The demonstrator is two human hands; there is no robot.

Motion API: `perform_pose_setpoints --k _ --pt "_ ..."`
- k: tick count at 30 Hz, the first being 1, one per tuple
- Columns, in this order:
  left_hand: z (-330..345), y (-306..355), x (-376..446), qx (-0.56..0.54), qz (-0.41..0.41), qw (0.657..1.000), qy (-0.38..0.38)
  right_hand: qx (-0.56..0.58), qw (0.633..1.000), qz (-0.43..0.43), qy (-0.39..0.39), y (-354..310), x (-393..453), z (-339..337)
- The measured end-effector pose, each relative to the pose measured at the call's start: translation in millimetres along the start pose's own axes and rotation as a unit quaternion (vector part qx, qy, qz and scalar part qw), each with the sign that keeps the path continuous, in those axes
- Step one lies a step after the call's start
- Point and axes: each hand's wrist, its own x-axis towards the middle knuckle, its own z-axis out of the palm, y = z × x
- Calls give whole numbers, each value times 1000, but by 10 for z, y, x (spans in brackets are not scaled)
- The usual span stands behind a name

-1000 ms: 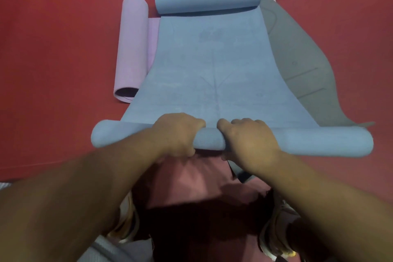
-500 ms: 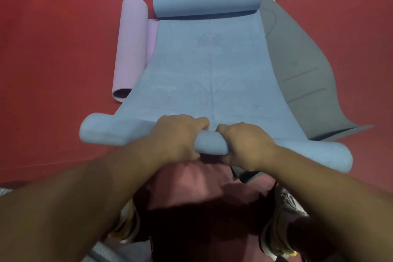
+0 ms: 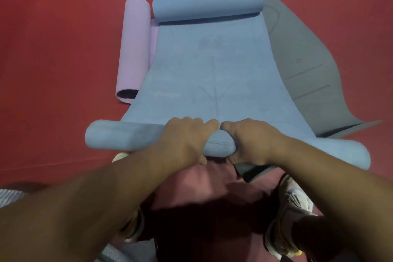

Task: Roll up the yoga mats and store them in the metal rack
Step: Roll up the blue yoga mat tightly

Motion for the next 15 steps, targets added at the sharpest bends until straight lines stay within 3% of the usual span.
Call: perform_pose_setpoints --k 4,7,11,15 --pt "-45 -186 48 -75 -45 994 -61 -116 984 -1 135 -128 16 216" --pt "-69 -194 38 -72 -47 994 -62 -71 992 8 108 -126 48 224" --pt "32 -68 0 36 -31 998 40 -2 999 14 51 -35 55 81" --pt "-36 -166 17 -37 -56 997 -32 -106 987 8 117 -124 48 232"
